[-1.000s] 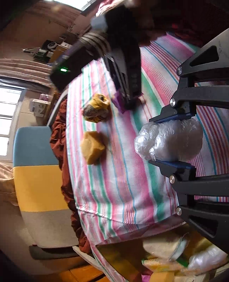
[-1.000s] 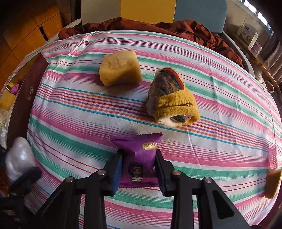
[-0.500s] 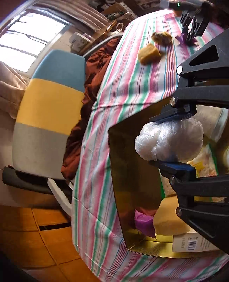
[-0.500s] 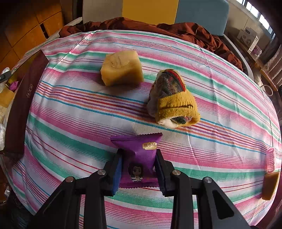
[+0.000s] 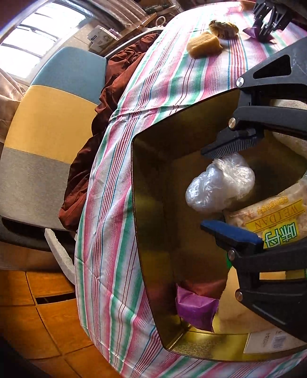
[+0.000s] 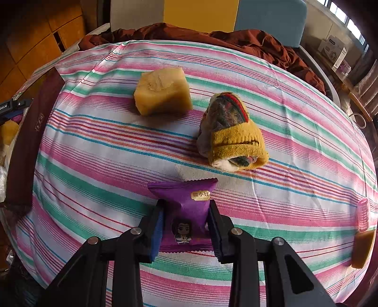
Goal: Organize objects
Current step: 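Carry the plastic bag into the gold tin and open the left gripper while the right holds the packet, then carry the purple packet into the gold tin and open the right gripper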
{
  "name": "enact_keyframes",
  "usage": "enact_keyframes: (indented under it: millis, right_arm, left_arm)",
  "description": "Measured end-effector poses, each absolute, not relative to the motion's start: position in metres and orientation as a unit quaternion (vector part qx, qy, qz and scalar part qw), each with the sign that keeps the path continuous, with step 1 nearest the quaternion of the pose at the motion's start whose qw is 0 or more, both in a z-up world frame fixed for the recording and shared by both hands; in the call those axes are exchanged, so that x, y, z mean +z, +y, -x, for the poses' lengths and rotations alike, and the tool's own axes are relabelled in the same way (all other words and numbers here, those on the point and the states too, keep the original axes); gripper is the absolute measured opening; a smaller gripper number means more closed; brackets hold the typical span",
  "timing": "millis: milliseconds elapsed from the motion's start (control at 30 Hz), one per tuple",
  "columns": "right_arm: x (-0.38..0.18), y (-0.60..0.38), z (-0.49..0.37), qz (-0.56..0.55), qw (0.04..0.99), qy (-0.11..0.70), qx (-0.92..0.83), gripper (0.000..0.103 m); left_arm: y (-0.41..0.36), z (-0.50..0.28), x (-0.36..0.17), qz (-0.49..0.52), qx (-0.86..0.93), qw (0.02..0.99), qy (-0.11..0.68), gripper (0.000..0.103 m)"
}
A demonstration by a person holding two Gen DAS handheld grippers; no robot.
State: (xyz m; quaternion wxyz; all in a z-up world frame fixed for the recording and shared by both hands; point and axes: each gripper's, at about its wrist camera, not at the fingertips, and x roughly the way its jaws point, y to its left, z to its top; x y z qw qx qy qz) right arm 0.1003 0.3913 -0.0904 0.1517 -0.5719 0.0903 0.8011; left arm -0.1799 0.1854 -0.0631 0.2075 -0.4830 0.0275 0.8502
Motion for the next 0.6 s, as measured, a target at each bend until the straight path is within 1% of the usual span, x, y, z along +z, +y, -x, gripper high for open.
enact_keyframes:
  millis: [133, 367, 567, 600]
  right_arm:
    - [-0.090, 0.391, -0.100, 0.572, 0.152, 0.087, 0.801, 0.034]
    - [-0.086, 0.387, -0.103, 0.572, 0.154, 0.082, 0.801, 0.034]
    - [-0.086, 0.390, -0.099, 0.573, 0.156, 0.077, 0.801, 0.034]
    - [-0.086, 0.390, -0.099, 0.573, 0.156, 0.077, 0.801, 0.034]
  left_arm:
    - [0.176, 0.158, -0.046, 0.463, 0.859, 0.215, 0.029, 0.061]
    - [0.153, 0.092, -0.011, 0.394, 0.886, 0.240, 0.040, 0.062]
    - [0.137, 0.055, -0.006, 0.374, 0.894, 0.243, 0.051, 0.063]
    - [0.136, 0.050, -0.007, 0.375, 0.892, 0.247, 0.053, 0.065]
